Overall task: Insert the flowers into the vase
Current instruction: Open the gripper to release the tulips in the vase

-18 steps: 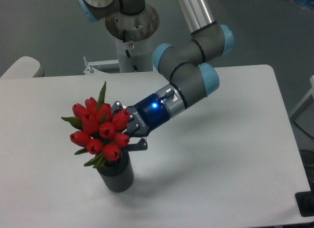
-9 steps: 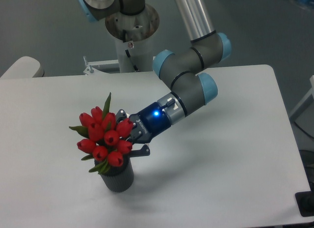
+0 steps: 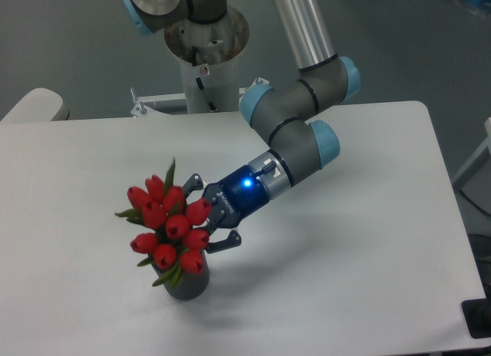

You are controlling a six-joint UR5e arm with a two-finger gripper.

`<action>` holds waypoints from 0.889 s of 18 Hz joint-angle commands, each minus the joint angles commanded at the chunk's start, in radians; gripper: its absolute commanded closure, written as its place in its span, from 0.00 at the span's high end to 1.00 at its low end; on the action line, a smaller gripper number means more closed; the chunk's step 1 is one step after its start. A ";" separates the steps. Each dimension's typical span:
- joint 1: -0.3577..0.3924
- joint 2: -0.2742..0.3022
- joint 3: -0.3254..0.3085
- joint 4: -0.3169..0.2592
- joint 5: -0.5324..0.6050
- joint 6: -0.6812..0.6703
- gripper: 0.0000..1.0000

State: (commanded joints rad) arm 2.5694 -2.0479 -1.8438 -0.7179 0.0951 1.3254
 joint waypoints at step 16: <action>0.069 0.044 -0.041 0.003 0.028 0.066 1.00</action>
State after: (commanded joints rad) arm 2.6384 -2.0035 -1.8852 -0.7148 0.1227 1.3913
